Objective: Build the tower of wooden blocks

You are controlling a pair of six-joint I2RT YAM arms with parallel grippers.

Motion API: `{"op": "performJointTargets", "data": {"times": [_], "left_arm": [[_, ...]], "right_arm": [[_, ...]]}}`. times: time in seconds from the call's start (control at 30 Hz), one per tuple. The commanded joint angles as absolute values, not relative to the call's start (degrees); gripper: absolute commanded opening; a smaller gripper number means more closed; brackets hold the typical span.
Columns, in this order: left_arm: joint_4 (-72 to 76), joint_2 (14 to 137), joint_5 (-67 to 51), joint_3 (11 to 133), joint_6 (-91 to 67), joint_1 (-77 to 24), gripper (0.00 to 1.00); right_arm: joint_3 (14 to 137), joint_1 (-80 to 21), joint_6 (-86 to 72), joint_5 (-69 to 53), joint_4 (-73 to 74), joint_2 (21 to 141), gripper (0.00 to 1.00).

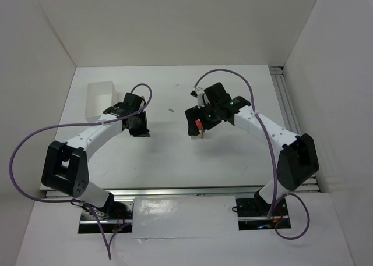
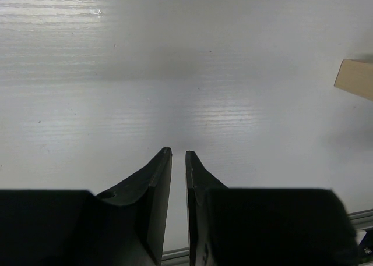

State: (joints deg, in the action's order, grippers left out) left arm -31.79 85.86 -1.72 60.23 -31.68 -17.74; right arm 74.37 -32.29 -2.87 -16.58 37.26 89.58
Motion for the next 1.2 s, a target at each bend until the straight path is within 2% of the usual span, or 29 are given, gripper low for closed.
{"op": "performJointTargets", "data": {"times": [0.0,0.37,1.17], "left_arm": [[-31.7,86.4,-1.4,61.1,-31.7,-17.4,0.28],[-32.3,85.9,-0.9,61.1,-31.7,-17.4,0.28],[-32.3,85.9,-0.4,61.1,-31.7,-17.4,0.28]], "right_arm": [[72.6,-34.1,-4.8,-19.3,36.2,85.2,1.0],[71.3,-35.7,-8.3,-17.9,31.6,87.4,1.0],[74.1,-35.7,-8.8,-15.7,31.6,93.0,1.0]]}}
